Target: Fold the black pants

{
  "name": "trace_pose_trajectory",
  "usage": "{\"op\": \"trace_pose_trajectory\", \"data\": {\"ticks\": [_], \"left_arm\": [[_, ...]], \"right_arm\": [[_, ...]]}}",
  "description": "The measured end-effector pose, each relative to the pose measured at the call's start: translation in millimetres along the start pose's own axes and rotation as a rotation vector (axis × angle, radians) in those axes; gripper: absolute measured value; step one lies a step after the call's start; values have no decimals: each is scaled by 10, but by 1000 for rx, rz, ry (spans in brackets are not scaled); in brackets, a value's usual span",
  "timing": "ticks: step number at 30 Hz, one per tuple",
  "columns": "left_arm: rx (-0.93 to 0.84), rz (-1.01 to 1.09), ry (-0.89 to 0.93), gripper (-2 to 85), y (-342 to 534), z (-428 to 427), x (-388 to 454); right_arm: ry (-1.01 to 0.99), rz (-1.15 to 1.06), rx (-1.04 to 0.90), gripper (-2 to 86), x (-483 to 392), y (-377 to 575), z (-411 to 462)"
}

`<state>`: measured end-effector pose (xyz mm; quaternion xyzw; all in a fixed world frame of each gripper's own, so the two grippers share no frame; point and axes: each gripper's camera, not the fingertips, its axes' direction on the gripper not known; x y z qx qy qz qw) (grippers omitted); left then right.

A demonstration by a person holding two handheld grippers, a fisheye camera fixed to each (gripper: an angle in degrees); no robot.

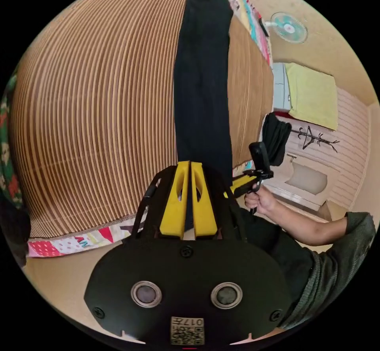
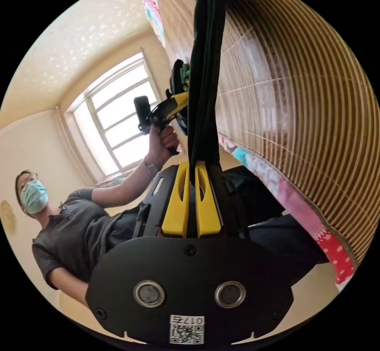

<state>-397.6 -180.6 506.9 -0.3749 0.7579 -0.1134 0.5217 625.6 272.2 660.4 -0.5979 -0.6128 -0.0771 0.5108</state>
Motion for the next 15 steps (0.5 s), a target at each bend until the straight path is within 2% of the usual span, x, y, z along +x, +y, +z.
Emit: {"op": "trace_pose_trajectory", "data": {"ticks": [3, 9, 12, 15], "left_arm": [[72, 92, 125, -10, -463, -232, 213], [-64, 361, -10, -10, -1260, 89, 893], [-159, 407, 59, -10, -1299, 444, 957], [-274, 345, 130, -10, -1131, 871, 817]], "right_arm": [[-188, -91, -60, 27, -442, 160, -241], [-327, -201, -203, 25, -1347, 471, -452], [-439, -306, -182, 22, -1771, 649, -570], [-477, -318, -146, 16, -1915, 719, -735]]}}
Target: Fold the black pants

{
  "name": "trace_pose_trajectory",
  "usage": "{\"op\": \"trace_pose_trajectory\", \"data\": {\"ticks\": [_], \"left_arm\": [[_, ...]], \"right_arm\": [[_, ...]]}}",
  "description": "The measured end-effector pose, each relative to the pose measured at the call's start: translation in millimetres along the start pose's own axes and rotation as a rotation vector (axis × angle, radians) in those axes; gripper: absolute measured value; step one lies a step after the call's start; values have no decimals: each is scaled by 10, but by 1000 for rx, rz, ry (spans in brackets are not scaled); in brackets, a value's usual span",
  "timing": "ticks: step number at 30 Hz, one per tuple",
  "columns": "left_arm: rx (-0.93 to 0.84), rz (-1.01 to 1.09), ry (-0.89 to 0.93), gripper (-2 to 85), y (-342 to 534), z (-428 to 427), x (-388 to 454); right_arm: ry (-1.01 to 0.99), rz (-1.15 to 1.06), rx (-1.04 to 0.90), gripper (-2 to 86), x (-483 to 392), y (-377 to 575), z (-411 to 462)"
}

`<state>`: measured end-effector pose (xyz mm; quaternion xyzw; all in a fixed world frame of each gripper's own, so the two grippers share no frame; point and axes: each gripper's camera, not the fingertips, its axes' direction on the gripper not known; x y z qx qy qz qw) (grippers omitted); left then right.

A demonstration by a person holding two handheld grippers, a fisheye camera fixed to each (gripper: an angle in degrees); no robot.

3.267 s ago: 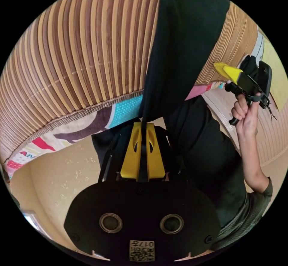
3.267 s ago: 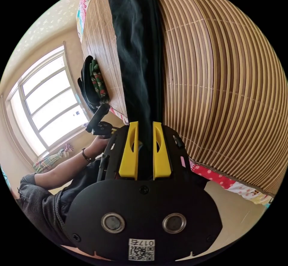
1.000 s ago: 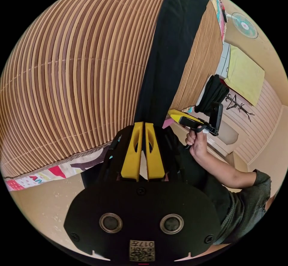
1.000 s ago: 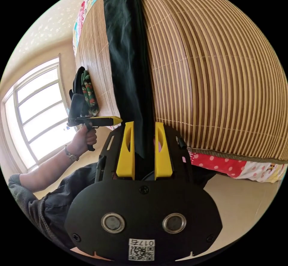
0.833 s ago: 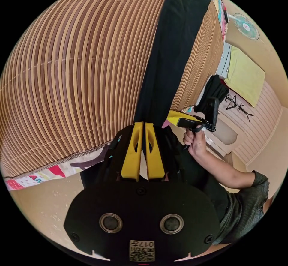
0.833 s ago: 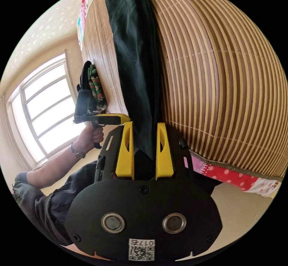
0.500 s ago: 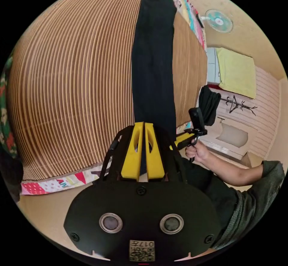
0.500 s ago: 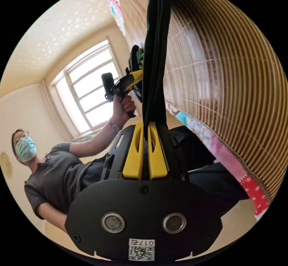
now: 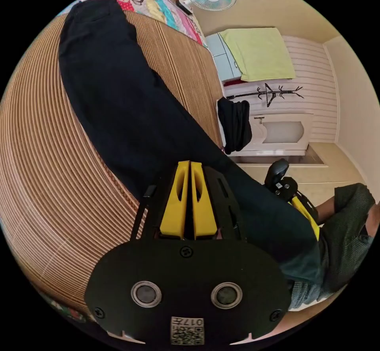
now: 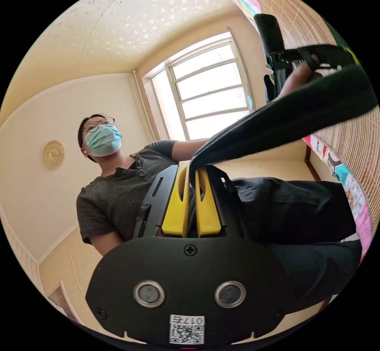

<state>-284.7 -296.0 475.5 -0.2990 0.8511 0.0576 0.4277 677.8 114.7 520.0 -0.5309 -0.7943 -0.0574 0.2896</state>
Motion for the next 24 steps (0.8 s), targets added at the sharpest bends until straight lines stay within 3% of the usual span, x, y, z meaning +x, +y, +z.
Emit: {"op": "trace_pose_trajectory", "data": {"ticks": [5, 8, 11, 16, 20, 24], "left_arm": [[-247, -144, 127, -10, 376, 802, -219], [-355, -218, 176, -10, 618, 1166, -281], [-273, -394, 282, -10, 810, 1253, -470], [196, -761, 627, -10, 1199, 1027, -900], [241, -814, 521, -10, 1254, 798, -949], [227, -722, 393, -10, 1175, 584, -839]], "right_arm": [[-59, -4, 130, 8, 42, -184, -559], [97, 137, 242, 6, 257, -463, -1133], [258, 227, 301, 7, 520, -870, -1663], [306, 308, 413, 13, 992, -1521, -2299], [366, 312, 477, 32, 1123, -1934, -2574], [391, 264, 478, 90, 975, -2001, -2555]]}}
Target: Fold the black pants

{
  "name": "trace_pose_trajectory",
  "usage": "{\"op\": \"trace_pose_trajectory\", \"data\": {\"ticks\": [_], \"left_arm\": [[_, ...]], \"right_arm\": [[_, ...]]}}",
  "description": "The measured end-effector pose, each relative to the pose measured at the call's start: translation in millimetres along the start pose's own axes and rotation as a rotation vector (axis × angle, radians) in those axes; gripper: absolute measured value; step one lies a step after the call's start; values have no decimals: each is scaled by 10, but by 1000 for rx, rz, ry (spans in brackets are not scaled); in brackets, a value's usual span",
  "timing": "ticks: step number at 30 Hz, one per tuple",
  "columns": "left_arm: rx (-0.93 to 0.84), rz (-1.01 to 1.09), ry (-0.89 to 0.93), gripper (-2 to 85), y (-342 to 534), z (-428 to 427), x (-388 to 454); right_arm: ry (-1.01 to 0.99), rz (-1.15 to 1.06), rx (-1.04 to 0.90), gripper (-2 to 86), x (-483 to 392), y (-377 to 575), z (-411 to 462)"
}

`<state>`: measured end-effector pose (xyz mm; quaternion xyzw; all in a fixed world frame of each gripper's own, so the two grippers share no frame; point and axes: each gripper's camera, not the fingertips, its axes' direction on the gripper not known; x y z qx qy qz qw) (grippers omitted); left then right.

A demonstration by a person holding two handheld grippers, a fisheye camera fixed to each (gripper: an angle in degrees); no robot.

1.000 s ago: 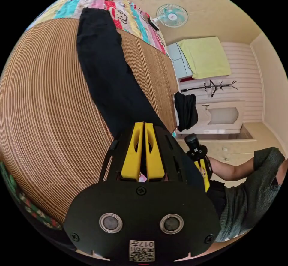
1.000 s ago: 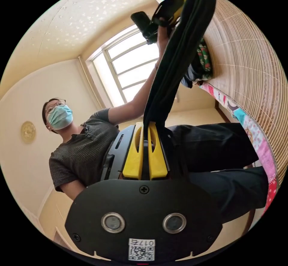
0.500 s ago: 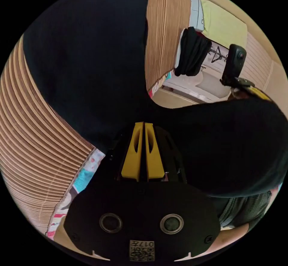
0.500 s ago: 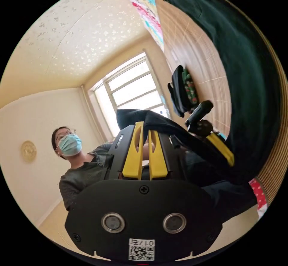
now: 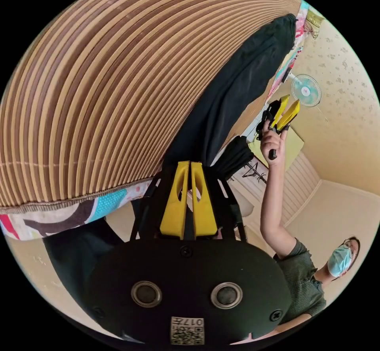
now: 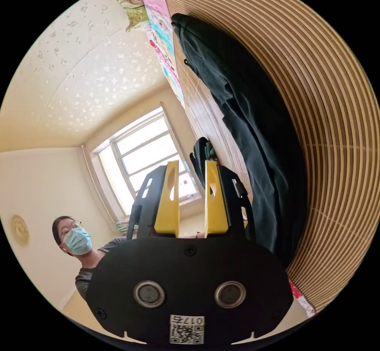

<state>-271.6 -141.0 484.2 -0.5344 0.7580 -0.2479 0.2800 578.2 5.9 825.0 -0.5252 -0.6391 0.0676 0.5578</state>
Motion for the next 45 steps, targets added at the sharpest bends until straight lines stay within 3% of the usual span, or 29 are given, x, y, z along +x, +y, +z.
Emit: {"op": "trace_pose_trajectory", "data": {"ticks": [4, 6, 8, 11, 14, 16, 19, 25, 29, 35, 39, 41, 45], "left_arm": [[125, 81, -55, -10, 106, -157, 206], [174, 129, -61, -10, 140, -194, 307], [179, 186, -60, -10, 134, -169, 420], [104, 335, -54, -9, 68, 14, 675], [-96, 425, -129, -9, -61, 424, 865], [-243, 382, -342, -10, -145, 802, 876], [-277, 296, -664, -10, -182, 1075, 793], [-270, 224, -647, -10, -215, 1153, 732], [-292, 267, -562, -10, -201, 1074, 791], [-89, 499, -528, -10, -216, 732, 1426], [39, 629, -510, -10, -412, 642, 1910], [44, 625, -512, -10, -566, 652, 1975], [-71, 530, -685, -10, -893, 883, 1682]], "right_arm": [[293, -31, -58, 118, -131, 493, 75], [531, 74, -102, 141, 98, 959, 136], [615, 200, -165, 150, 419, 1315, 199], [545, 340, -235, 167, 922, 1836, 326], [414, 423, -185, 182, 1304, 2155, 373], [343, 459, -131, 187, 1505, 2258, 380], [173, 430, 21, 181, 1730, 2351, 376], [-81, 521, 171, 141, 2326, 2612, 510], [-37, 405, 140, 54, 2221, 2713, 490], [-150, 45, -27, 15, 1257, 2881, 623], [-98, -183, -177, 7, 376, 3216, 692], [-80, -262, -219, 6, 34, 3386, 715], [-87, -395, -316, 5, -604, 3634, 854]]}}
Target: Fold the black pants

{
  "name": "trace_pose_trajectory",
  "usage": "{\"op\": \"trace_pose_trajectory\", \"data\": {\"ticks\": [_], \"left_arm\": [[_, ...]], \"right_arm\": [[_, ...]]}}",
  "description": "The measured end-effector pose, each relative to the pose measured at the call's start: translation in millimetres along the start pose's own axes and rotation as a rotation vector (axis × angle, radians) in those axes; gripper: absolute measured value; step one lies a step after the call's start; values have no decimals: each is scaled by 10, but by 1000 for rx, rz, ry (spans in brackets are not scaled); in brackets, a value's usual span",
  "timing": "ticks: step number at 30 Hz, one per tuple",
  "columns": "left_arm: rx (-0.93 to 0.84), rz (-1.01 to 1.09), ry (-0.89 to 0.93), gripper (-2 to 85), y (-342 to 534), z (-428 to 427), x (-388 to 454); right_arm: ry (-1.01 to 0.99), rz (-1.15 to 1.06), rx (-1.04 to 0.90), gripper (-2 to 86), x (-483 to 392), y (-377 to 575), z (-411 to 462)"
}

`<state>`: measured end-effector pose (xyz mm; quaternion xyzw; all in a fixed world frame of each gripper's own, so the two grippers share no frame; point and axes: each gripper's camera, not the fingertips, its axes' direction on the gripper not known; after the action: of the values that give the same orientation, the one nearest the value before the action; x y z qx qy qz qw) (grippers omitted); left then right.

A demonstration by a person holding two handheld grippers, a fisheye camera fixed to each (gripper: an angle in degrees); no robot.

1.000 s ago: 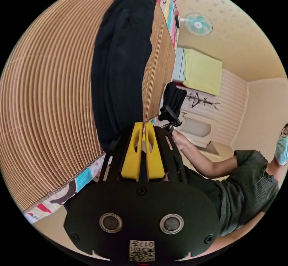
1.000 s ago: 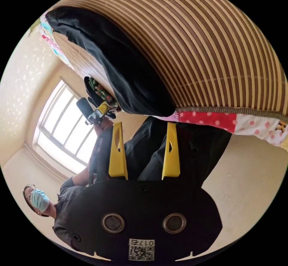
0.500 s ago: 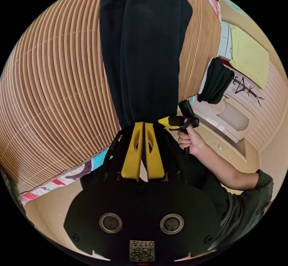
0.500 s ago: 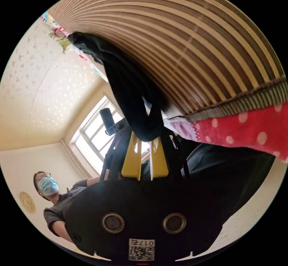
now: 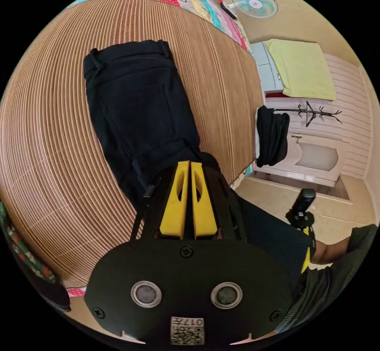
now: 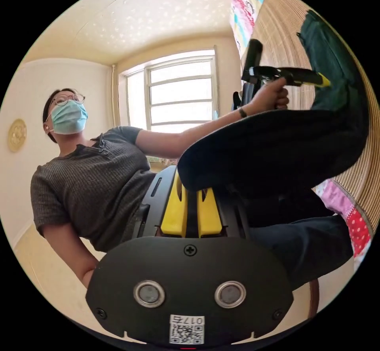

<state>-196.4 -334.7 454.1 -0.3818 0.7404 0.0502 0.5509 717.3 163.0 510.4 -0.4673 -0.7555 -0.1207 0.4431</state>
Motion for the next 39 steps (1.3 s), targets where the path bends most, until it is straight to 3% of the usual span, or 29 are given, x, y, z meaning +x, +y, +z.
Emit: {"op": "trace_pose_trajectory", "data": {"ticks": [4, 8, 11, 16, 18, 22, 26, 27, 30, 34, 39], "left_arm": [[-309, -13, 136, -9, 211, 741, -193], [-321, -78, 260, -6, 537, 899, -384], [-161, -120, 425, 10, 835, 771, -623], [249, -483, 648, 83, 1454, 350, -1455], [333, -540, 676, 111, 1555, 218, -1633], [398, -513, 644, 169, 1448, -71, -1781], [429, -461, 583, 184, 1215, -273, -1773], [406, -444, 550, 184, 1109, -287, -1757], [293, -409, 501, 179, 825, -168, -1724], [207, -433, 430, 125, 645, -46, -1718], [56, -458, 583, 100, 535, 246, -1760]], "right_arm": [[-54, -3, 66, 4, -76, -183, -53], [-55, 150, 178, 4, 467, -729, -372], [63, 237, 116, 4, 966, -1437, -497], [265, 267, -29, 14, 1755, -2715, -551], [251, 350, -21, 44, 2273, -3102, -642], [140, 296, 14, 109, 2367, -3545, -711], [468, 212, 20, 149, 1865, -3706, -747], [602, 219, 32, 160, 1771, -3647, -751], [763, 240, 52, 201, 1762, -3446, -725], [750, 348, -43, 245, 2172, -3332, -583], [764, 426, -72, 188, 2411, -3511, -458]]}}
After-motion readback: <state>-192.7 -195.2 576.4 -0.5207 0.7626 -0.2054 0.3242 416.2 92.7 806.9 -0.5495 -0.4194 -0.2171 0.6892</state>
